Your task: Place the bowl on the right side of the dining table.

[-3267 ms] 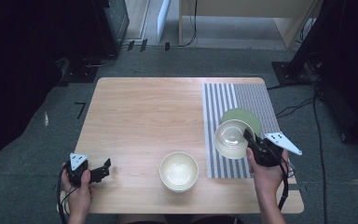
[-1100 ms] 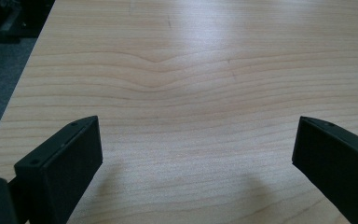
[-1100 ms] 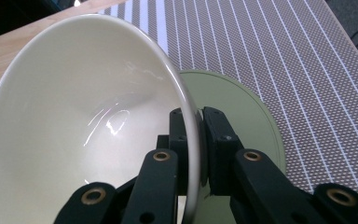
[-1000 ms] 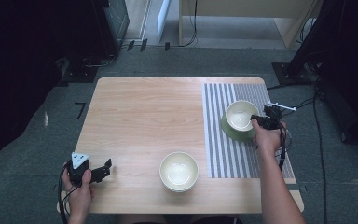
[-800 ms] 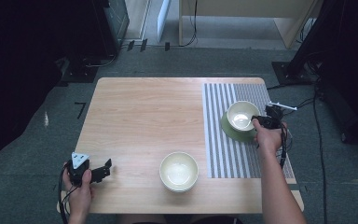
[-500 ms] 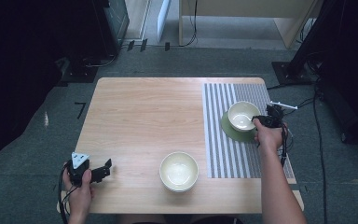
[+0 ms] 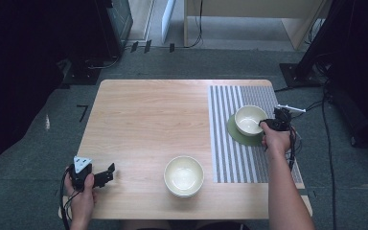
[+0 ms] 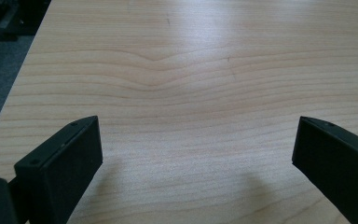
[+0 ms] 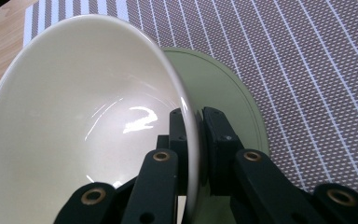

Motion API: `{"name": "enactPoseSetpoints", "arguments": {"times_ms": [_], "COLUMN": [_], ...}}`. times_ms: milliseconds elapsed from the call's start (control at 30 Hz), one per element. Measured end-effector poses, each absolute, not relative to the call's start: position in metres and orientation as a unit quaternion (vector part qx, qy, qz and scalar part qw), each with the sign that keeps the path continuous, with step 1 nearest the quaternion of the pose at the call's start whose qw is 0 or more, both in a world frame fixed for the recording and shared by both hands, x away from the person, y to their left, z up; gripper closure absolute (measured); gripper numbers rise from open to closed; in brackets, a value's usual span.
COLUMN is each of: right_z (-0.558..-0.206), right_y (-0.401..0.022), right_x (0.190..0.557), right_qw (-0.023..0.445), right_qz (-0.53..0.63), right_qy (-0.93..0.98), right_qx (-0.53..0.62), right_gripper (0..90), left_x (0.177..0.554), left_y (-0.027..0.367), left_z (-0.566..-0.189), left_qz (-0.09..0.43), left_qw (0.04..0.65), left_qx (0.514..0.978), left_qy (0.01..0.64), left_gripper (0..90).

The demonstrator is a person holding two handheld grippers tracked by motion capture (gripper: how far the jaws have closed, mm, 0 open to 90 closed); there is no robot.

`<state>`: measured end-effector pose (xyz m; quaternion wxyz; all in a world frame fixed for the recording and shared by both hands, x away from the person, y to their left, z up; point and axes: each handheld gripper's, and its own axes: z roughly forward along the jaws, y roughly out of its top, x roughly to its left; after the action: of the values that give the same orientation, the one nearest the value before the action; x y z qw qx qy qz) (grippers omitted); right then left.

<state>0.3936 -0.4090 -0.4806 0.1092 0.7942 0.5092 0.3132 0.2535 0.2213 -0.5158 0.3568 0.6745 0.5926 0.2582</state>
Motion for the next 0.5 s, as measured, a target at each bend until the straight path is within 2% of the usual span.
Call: {"name": "enactPoseSetpoints", "arguments": {"times_ms": [500], "right_z": [-0.4804], "right_y": [-0.4107], "right_x": [0.3981], "right_qw": [0.095], "right_qz": [0.305], "right_qy": [0.503], "right_qx": [0.803], "right_gripper": [83.0], "left_x": [0.2537], "left_y": [0.2213], "left_z": [-0.5159], "left_qz": [0.259], "left_qw": [0.355], "left_qx": [0.674], "left_qy": [0.593], "left_gripper": [1.4]}}
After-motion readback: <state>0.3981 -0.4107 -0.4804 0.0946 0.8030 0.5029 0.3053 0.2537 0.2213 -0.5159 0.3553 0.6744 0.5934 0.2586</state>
